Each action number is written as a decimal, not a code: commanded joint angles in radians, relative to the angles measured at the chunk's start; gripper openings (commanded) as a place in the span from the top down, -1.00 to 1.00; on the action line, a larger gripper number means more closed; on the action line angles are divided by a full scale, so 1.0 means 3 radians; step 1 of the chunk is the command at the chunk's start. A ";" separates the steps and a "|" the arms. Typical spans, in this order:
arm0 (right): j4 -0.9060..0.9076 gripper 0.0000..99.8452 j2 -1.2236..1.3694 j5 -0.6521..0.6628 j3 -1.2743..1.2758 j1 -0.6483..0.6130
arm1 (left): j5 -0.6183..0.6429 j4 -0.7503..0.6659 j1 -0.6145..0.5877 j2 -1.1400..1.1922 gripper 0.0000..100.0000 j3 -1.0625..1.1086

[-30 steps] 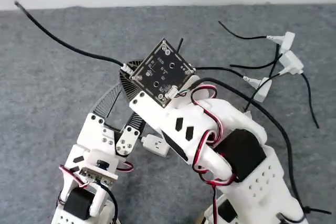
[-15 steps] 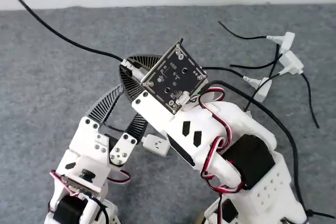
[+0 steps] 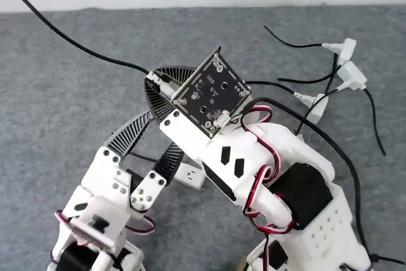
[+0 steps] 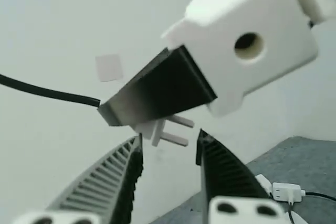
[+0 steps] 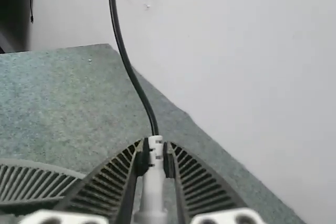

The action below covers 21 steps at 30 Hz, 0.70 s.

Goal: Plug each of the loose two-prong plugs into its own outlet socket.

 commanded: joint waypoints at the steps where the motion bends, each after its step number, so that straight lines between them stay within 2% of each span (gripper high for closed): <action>1: -0.0064 0.98 -0.0069 0.0036 -0.0169 -0.0038 | 0.0036 0.0026 0.0046 -0.0051 0.67 -0.0202; 11: -0.0054 0.98 -0.0105 0.0036 -0.0169 -0.0038 | 0.0000 0.0005 -0.0020 -0.0051 0.67 -0.0166; 16: 0.0038 0.98 -0.0289 -0.0159 -0.0169 -0.0166 | 0.0026 -0.0394 -0.0220 -0.0051 0.67 0.0105; 21: 0.0207 0.98 -0.0350 -0.0113 -0.0164 -0.0192 | 0.0026 -0.0414 -0.0235 -0.0056 0.67 0.0146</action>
